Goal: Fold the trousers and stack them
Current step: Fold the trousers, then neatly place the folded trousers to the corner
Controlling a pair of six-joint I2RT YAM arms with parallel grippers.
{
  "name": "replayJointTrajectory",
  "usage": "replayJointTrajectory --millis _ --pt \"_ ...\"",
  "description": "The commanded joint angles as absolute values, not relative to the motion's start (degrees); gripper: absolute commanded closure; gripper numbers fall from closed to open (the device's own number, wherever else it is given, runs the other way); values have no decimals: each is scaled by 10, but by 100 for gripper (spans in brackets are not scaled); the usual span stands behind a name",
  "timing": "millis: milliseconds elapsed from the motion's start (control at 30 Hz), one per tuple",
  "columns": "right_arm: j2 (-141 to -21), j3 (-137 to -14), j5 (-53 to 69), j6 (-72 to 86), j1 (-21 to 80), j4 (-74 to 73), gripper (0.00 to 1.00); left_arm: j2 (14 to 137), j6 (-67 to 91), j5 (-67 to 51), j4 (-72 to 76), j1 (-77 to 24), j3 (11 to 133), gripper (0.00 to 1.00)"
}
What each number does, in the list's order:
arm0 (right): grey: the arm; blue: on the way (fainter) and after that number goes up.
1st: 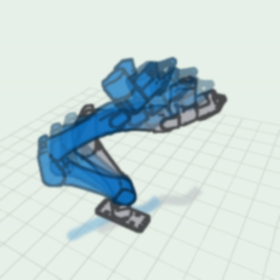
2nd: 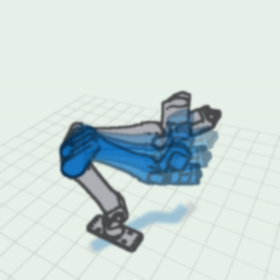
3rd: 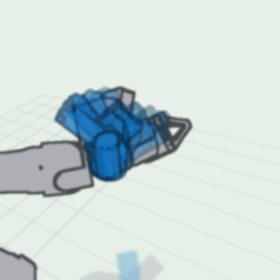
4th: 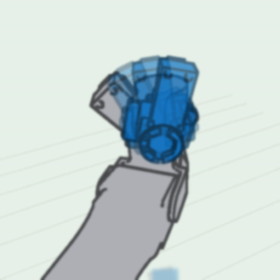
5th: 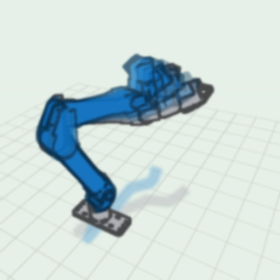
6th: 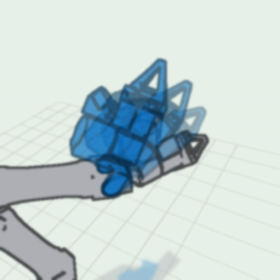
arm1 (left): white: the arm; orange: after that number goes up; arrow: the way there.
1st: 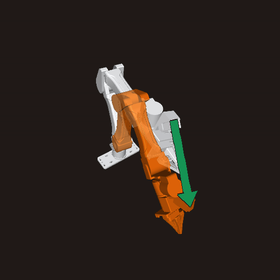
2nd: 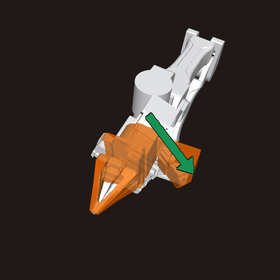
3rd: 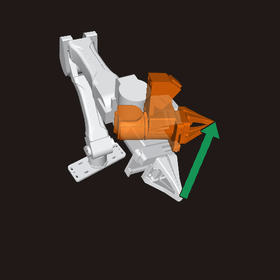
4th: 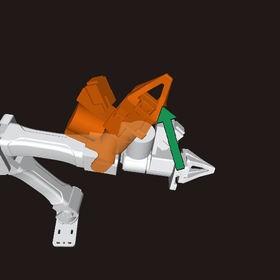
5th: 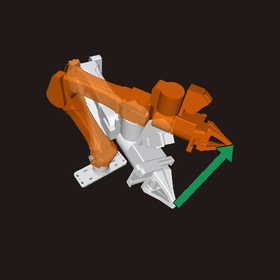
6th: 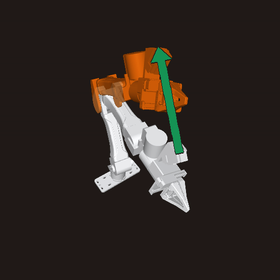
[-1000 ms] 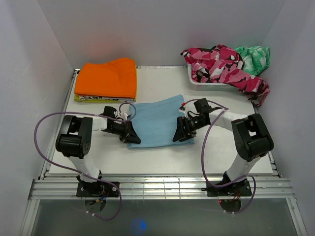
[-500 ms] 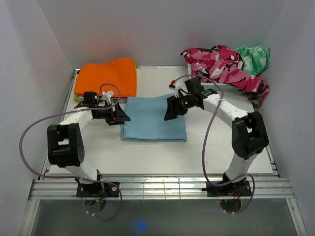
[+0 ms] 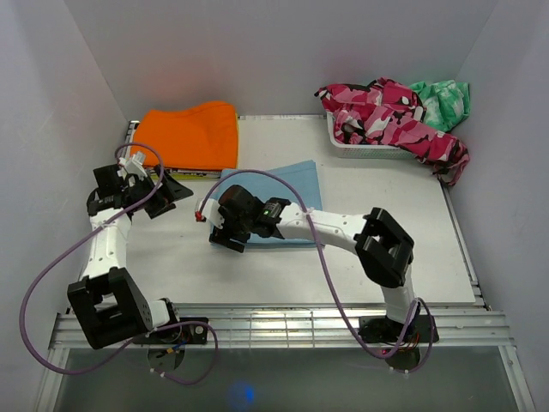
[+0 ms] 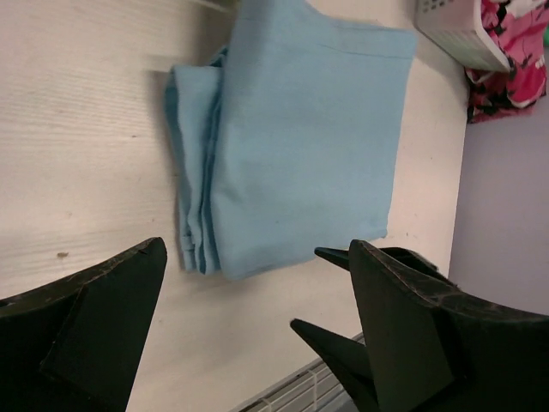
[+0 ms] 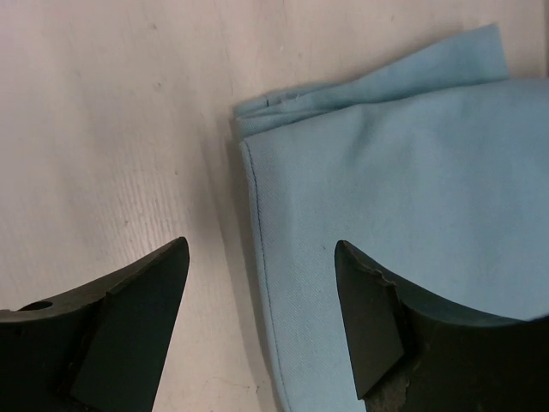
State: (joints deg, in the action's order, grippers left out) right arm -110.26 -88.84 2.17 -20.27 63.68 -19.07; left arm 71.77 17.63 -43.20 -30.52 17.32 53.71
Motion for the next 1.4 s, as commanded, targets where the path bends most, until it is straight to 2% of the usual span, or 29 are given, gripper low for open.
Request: replayJointTrajectory --millis 0,133,300,400,500,533,567,933,1067,1200,1367 --pt "-1131 -924 -47 -217 642 -169 26 728 192 -432 -344 224 539 2" --pt "-1175 -919 -45 -222 652 -151 26 744 201 -456 -333 255 519 2" --pt "-1205 -910 -35 -220 653 -142 27 750 200 -423 -328 255 505 2" --pt "-1220 -892 -54 -231 653 -115 33 757 209 -404 -325 255 485 2" --pt "-1232 -880 -63 -236 652 -105 58 766 216 -396 -323 255 467 2" --pt "-1234 -875 -59 -235 652 -105 82 774 221 -396 -323 255 456 2" --pt "-1234 -872 -56 -233 652 -105 92 779 223 -396 -322 251 453 2" --pt "-1167 -886 48 -172 606 -104 92 800 267 -355 -276 118 450 2" --pt "-1151 -885 58 -167 603 -105 92 831 292 -334 -255 61 461 2" --pt "-1143 -882 62 -161 602 -104 92 863 304 -265 -246 31 487 2" --pt "-1143 -896 62 -147 595 -104 92 894 324 -280 -237 10 497 2"
